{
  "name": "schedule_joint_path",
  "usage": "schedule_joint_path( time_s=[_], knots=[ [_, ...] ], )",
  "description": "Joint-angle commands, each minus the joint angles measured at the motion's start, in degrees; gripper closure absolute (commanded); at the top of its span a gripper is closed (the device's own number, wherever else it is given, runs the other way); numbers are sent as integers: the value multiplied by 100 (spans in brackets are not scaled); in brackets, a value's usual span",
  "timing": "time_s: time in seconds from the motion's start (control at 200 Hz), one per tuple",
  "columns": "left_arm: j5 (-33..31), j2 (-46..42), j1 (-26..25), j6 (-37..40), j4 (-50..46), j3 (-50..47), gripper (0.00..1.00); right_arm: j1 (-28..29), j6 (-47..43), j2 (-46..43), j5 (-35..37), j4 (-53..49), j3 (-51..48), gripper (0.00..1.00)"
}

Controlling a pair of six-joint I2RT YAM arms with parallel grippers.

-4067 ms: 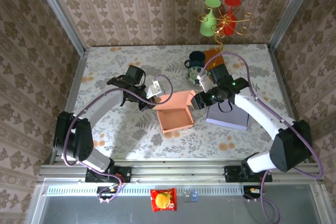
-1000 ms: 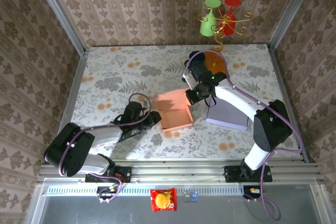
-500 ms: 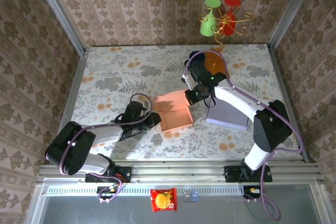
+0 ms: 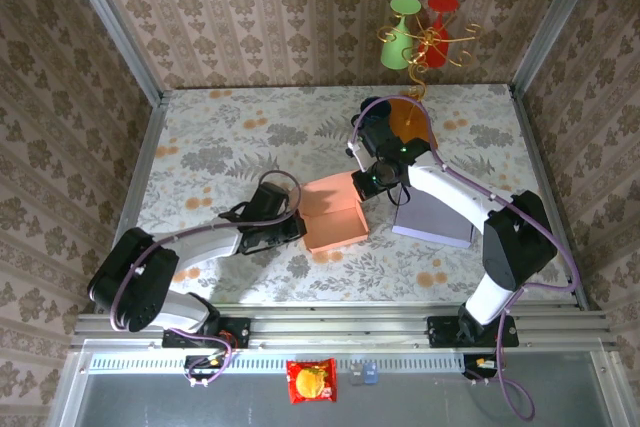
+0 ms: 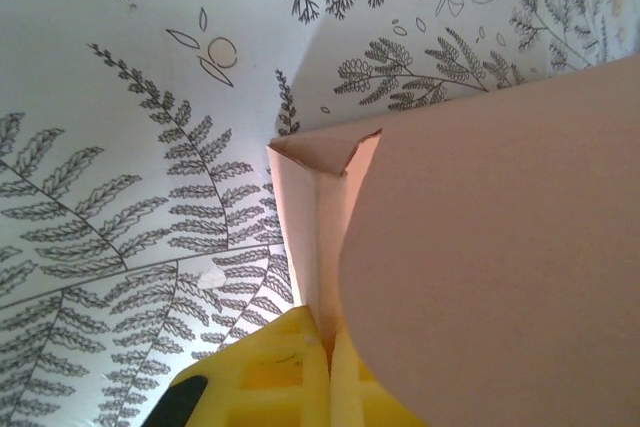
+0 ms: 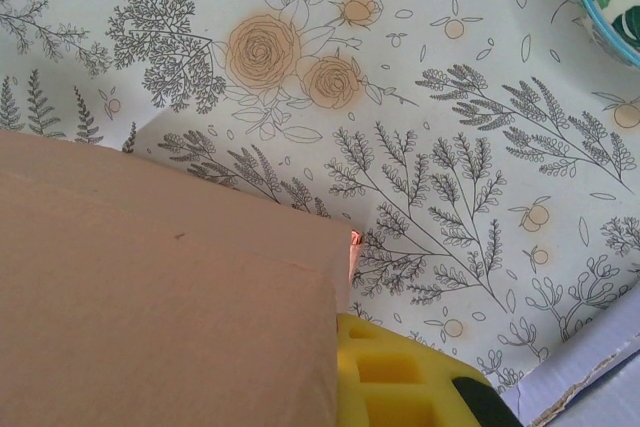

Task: Fold the paper box

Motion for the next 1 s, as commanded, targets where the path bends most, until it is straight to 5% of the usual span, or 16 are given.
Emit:
schedule_joint_path(
  time_s=[0.0,0.46,0.635,0.825,1.0],
  knots=[
    [-450,133,-151,242,-1043,254,100,71,301,-199,176,-236,7,100],
    [-1610,665,-628,251,-2240,1459,100,480,1280,-566,452,-79,-280,100],
    [-1587,630,-609,232,-1824,1252,100,485,1503,-516,592,-121,-322,100],
    [-1415,514,-558,188,-1602,1052,81,480,1672,-444,666,-177,-211,100],
    [-1484,623,-558,287,-1662,1122,84,484,1732,-433,639,-123,-208,100]
  ],
)
